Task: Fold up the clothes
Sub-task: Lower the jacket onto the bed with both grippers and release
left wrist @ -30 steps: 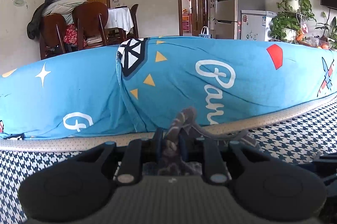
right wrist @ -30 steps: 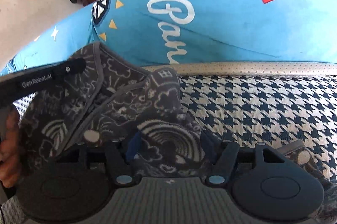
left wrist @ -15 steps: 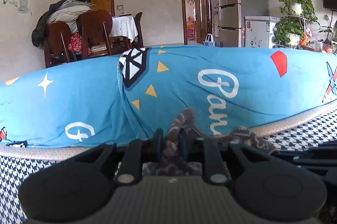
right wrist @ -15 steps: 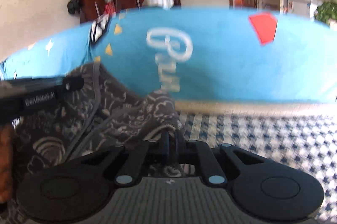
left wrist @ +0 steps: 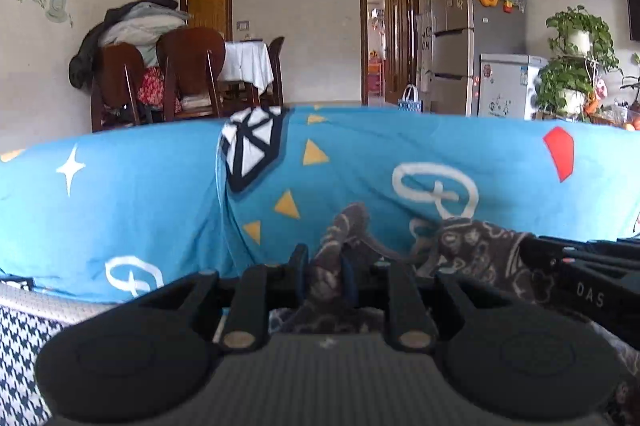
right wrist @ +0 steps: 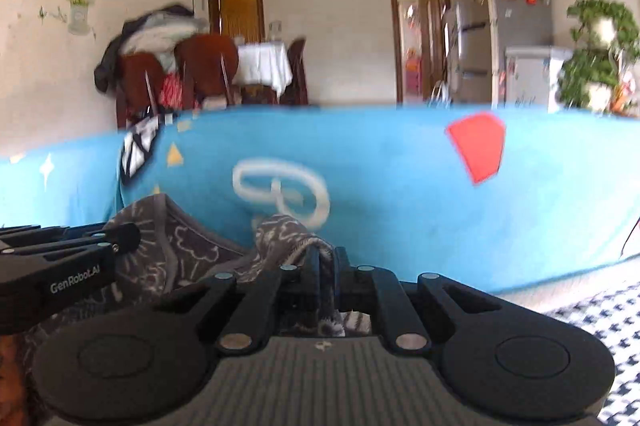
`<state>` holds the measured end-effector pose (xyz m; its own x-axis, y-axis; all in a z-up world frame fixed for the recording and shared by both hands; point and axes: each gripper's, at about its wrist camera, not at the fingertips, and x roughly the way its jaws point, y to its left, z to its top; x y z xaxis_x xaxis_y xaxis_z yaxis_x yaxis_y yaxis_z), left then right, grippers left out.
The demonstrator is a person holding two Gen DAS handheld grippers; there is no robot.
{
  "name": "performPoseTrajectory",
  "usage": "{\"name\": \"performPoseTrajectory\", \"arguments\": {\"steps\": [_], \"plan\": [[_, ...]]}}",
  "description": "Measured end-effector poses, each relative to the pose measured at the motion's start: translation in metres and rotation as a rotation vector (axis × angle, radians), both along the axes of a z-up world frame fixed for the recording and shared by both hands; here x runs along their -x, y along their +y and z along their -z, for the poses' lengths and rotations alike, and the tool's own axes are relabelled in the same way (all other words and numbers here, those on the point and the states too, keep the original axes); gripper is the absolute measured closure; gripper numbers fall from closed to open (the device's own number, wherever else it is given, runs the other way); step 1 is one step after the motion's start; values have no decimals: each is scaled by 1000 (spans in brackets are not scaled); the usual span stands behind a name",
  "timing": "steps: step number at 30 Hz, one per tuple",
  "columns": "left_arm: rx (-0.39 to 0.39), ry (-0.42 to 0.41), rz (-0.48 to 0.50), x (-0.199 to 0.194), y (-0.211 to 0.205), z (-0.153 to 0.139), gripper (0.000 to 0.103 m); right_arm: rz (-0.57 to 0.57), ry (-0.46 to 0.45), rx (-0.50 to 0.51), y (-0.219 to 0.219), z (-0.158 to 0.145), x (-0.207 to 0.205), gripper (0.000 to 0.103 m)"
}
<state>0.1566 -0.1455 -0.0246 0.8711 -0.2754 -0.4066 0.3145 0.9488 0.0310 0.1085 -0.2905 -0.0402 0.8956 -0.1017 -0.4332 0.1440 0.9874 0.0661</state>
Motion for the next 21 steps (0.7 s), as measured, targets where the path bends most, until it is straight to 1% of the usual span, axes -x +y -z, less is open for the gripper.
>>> {"name": "performPoseTrajectory", "arguments": {"steps": [2,4,5,7,8,10,11,12,14,17,19,21], "plan": [[-11,43,0,-9,-1,14,78,-4,36,-23,-3,9,-4,93],[-15,78,-3,-16,-2,24,67,-9,51,-58,-8,10,-6,87],[-7,82,-8,-17,0,24,63,-12,53,-73,-10,9,-6,85],[18,78,-19,-14,3,17,48,-22,42,-96,-15,1,-3,77],[33,70,-20,-12,5,12,46,-28,32,-104,-16,-5,0,75],[62,48,-14,-5,7,-3,38,-36,6,-107,-17,-18,7,68],[76,38,-10,0,8,-12,30,-41,-3,-103,-17,-25,11,67],[91,29,-4,5,9,-20,26,-45,-10,-93,-17,-32,16,66],[104,19,13,14,9,-32,26,-52,-17,-62,-17,-43,26,63],[94,9,41,30,6,-45,26,-52,-13,-26,-20,-53,41,62],[80,2,60,41,5,-51,25,-35,-11,-43,-27,-56,52,63],[64,1,73,53,4,-55,22,-12,-5,-68,-36,-57,64,62]]}}
